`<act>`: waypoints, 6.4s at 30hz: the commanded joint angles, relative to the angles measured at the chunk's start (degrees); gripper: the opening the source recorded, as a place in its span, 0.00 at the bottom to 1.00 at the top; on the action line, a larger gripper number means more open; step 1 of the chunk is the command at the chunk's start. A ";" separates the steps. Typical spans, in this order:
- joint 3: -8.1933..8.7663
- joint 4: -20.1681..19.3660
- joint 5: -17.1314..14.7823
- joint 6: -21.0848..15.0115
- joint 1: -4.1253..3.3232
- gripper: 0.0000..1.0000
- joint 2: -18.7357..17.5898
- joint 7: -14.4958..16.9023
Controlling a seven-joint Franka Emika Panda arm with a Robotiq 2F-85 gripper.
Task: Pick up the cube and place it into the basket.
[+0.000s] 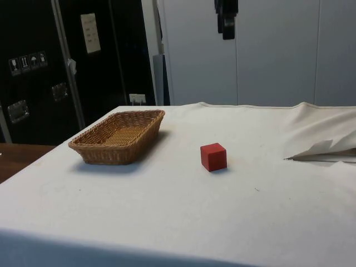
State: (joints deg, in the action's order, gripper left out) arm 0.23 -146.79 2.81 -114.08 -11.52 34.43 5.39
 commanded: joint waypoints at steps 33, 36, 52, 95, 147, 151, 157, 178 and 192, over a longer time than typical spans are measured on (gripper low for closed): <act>-1.03 -2.35 -3.04 -6.93 -0.52 1.00 -3.55 13.58; -0.92 -2.23 -3.04 -8.71 -0.46 1.00 -5.50 14.67; -0.97 -0.92 -3.38 -13.52 -0.52 1.00 -11.86 18.62; -0.92 -3.84 -4.07 -25.27 -0.34 1.00 -20.17 21.94; 1.95 -6.93 -14.73 -38.62 0.11 1.00 -30.88 34.43; 1.95 -6.65 -13.98 -38.04 0.29 1.00 -31.05 33.98; 1.89 -7.05 -13.41 -39.36 0.29 1.00 -31.34 34.38; 3.61 -7.16 -12.89 -43.54 0.92 1.00 -35.47 34.84; 5.90 -6.99 -13.24 -45.21 0.97 1.00 -38.27 34.84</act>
State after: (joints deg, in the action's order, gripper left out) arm 6.25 -153.78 -10.08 -158.59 -10.54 -3.61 40.11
